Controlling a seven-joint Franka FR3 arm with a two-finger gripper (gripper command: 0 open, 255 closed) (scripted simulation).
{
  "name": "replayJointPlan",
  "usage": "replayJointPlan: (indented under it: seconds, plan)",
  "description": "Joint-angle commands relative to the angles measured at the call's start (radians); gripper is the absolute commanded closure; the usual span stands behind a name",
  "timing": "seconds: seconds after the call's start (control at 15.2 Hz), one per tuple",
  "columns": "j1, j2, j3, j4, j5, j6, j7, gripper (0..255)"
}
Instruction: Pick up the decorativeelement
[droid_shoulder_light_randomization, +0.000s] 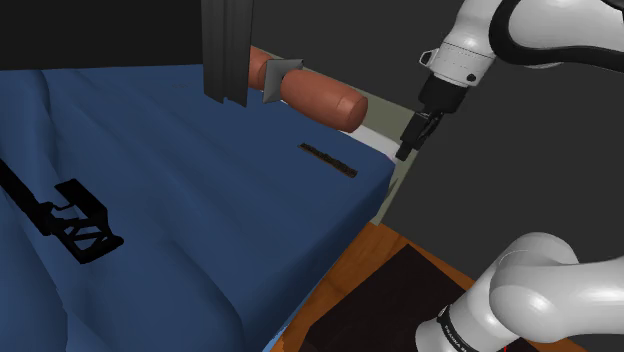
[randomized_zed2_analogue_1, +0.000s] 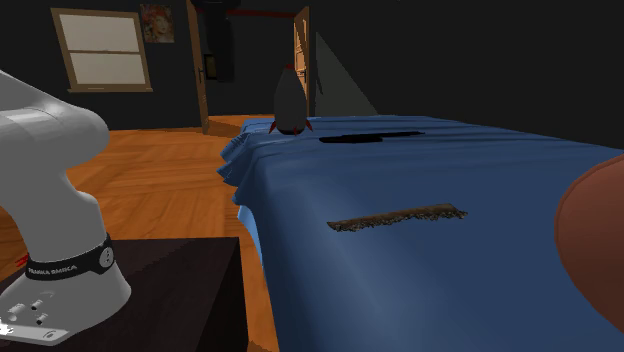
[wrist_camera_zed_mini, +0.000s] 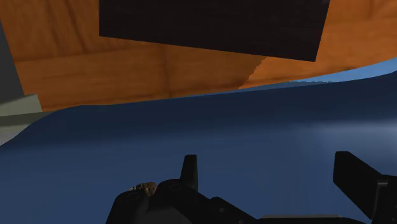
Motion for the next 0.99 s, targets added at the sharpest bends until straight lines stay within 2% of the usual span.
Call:
replayJointPlan:
  seconds: [0.0,0.46,0.92]
  plan:
    - [0.0,0.0,0.0,0.0,0.0,0.0,0.0,0]
    - [-0.016,0.222,-0.039,0.02,-0.038,0.203,-0.077,0]
    - [-0.027,0.475,-0.072,0.11,-0.061,0.369,-0.145,0]
